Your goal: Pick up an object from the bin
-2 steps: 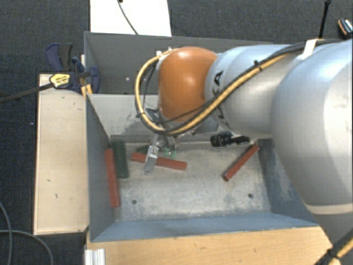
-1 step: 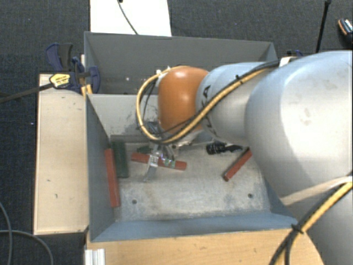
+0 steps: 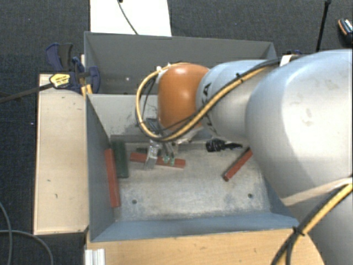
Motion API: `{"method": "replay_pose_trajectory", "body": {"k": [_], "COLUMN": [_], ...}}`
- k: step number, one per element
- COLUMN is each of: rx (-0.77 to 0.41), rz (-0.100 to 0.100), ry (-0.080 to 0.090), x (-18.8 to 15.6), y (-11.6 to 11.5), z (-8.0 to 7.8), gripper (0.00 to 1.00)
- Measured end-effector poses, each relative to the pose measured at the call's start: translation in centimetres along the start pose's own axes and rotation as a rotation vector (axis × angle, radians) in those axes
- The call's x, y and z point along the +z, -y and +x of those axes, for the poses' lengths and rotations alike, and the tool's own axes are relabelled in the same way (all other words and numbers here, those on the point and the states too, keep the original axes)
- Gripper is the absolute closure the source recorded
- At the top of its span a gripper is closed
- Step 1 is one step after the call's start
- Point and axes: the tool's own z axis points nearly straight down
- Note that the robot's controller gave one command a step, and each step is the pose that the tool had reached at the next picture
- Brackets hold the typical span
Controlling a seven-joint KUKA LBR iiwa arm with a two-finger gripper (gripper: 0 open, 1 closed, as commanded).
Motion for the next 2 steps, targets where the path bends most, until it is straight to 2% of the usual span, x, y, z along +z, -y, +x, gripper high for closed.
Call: {"method": "replay_pose_trajectory", "body": {"k": [1,2], "rx": [-0.081,-0.265], "rz": [-0.001,0.0], "ry": [0.003,0.001], "x": [-11.6,-15.1], "y": [1.1,0.3], "z": [1.1,0.0], "gripper": [1.0,1.0]}}
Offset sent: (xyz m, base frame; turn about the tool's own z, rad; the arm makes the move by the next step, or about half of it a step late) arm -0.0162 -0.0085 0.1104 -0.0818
